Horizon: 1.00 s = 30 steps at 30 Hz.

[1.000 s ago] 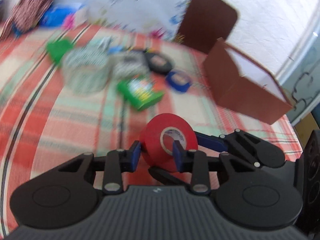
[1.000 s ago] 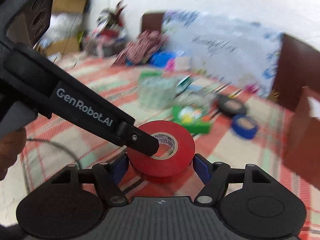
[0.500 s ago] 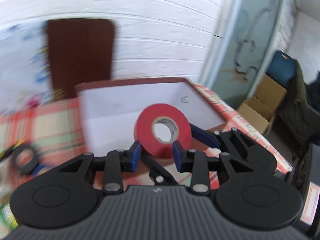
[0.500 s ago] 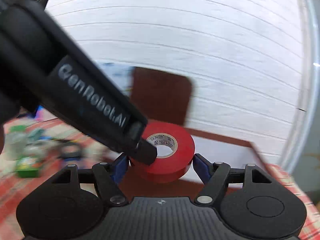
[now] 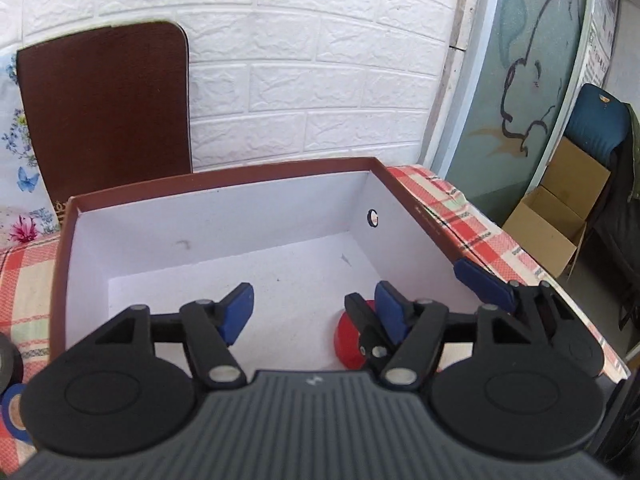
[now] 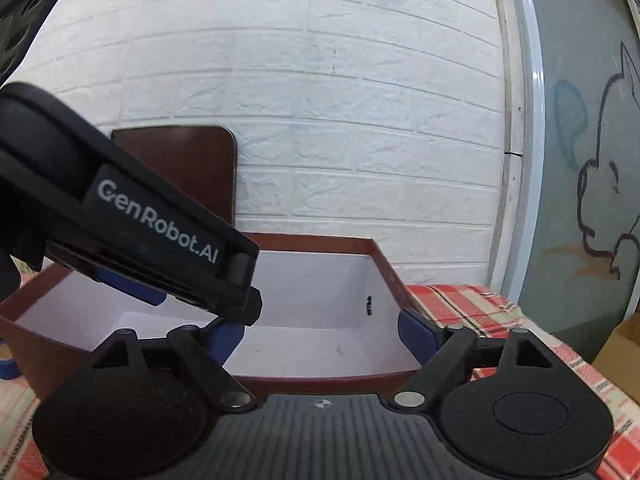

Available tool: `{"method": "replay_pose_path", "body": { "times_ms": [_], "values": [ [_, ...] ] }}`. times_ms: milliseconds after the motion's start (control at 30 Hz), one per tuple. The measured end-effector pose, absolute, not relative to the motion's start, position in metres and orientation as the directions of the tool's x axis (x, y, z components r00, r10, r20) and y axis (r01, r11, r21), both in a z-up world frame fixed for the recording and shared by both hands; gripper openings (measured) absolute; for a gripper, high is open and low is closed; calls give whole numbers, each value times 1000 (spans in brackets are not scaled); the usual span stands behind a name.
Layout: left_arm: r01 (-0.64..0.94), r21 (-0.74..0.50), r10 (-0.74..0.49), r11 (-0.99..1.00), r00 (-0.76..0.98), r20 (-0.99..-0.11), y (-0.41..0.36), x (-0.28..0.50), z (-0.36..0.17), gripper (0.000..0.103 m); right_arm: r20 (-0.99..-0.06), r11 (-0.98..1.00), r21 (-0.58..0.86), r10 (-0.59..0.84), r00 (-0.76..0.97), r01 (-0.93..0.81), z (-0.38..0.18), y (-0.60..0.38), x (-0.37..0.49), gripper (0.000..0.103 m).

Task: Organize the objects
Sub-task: 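Carry the red tape roll with both grippers into the brown box and release, then move both grippers to the green box and close on it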

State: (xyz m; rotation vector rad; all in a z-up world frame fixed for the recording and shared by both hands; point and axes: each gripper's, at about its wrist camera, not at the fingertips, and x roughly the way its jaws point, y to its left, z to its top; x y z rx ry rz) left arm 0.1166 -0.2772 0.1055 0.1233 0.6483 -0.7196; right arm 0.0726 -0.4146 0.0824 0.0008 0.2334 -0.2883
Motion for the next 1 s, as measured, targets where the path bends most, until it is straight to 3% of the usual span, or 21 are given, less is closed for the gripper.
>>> {"method": "replay_pose_path", "body": {
  "times_ms": [167, 300, 400, 500, 567, 667, 767, 833, 900, 1000],
  "values": [
    [672, -119, -632, 731, 601, -489, -215, 76, 121, 73, -142, 971, 23, -234, 962, 239, 92, -399, 43, 87],
    [597, -99, -555, 796, 656, -512, -146, 50, 103, 76, -171, 988, 54, -136, 976, 147, 76, -353, 12, 87],
    [459, -125, -437, 879, 675, -595, -85, 45, 72, 77, -246, 999, 39, 12, 969, -2, 62, -313, 3, 82],
    [267, -116, -273, 957, 684, -676, -22, 44, 40, 75, -358, 984, -4, 165, 919, -178, 51, -257, 1, 69],
    [144, -135, -197, 980, 691, -696, 21, 43, 28, 75, -425, 956, -11, 260, 867, -292, 44, -229, 6, 58],
    [-82, -83, 0, 993, 709, -705, 77, 46, 13, 75, -512, 922, -54, 304, 803, -384, 35, -184, 5, 51],
    [-180, 17, 152, 984, 778, -610, 112, 50, -4, 84, -535, 902, -46, 340, 773, -428, 36, -162, 22, 51],
    [-169, -87, 87, 982, 807, -584, 130, 52, -7, 93, -523, 901, -44, 348, 778, -432, 40, -149, 35, 52],
    [-159, -104, 70, 982, 811, -581, 130, 56, -4, 95, -505, 899, -61, 348, 790, -434, 41, -134, 48, 59],
    [-122, -128, 28, 984, 823, -568, 128, 55, -3, 95, -473, 897, -96, 340, 813, -431, 45, -104, 64, 78]
  ]
}}
